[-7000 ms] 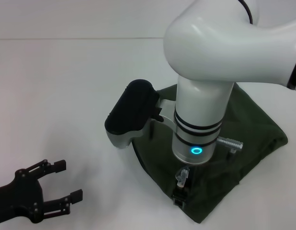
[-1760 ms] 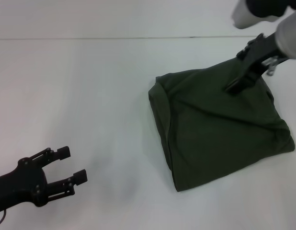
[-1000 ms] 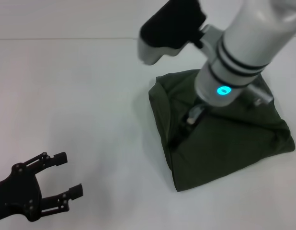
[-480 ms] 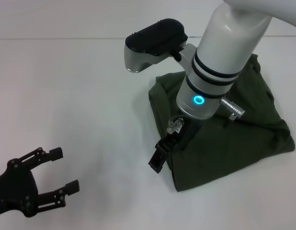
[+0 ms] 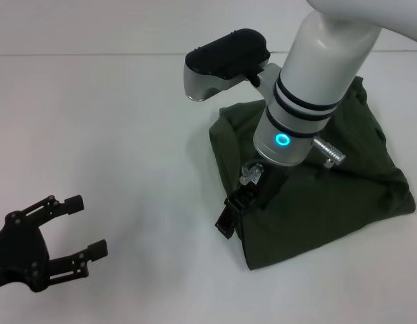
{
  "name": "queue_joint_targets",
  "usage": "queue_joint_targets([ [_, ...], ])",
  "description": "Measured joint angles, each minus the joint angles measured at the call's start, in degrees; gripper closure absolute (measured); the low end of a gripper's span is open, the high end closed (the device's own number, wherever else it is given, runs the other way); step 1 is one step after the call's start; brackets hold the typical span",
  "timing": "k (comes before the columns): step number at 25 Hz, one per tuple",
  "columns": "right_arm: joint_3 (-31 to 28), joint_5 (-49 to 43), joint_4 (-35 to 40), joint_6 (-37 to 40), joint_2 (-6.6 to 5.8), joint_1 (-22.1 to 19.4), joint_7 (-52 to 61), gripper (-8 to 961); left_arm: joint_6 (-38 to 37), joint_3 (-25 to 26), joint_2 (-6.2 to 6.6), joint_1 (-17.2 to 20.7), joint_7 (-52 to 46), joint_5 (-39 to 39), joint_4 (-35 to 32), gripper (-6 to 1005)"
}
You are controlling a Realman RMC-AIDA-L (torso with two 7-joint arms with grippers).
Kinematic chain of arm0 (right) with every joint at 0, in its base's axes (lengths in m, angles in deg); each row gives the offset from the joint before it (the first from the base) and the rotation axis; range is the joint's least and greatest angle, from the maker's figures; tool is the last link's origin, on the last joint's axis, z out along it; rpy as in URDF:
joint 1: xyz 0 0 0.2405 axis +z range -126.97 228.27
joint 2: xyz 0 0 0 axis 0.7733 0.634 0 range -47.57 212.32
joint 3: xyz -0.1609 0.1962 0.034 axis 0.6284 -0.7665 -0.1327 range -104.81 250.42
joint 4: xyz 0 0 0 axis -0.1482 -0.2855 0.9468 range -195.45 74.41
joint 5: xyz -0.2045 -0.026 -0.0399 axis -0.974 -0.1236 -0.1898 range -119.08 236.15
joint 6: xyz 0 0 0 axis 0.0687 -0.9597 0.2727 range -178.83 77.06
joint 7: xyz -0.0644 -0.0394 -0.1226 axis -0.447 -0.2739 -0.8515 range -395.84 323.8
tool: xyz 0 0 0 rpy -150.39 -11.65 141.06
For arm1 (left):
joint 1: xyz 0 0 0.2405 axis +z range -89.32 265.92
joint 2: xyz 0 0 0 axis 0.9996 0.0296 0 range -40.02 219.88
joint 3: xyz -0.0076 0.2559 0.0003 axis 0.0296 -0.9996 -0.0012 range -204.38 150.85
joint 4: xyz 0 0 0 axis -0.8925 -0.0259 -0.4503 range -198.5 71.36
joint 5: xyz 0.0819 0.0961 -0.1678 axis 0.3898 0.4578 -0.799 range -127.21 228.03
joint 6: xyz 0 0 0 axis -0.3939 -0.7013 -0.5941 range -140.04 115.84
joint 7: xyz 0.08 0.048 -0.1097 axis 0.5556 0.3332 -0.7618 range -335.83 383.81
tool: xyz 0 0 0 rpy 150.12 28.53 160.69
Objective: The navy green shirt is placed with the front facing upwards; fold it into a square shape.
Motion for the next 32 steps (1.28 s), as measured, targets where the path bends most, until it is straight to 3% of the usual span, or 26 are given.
queue_joint_targets([
  [14,1.64,0.20,-3.32,-2.58,0.24,0.93,-0.26,93,1.09,0.00,0.09,-0.66,-0.05,-0.07,0.42,99],
  [25,1.67,0.36,-4.86,-4.15,0.28,1.62,-0.45,318,1.69,-0.01,0.00,-0.72,-0.05,-0.09,0.62,99],
  [32,1.75,1.02,-5.69,-5.03,0.32,1.66,-1.12,617,1.99,-0.04,0.00,-0.86,-0.05,0.06,0.61,99],
])
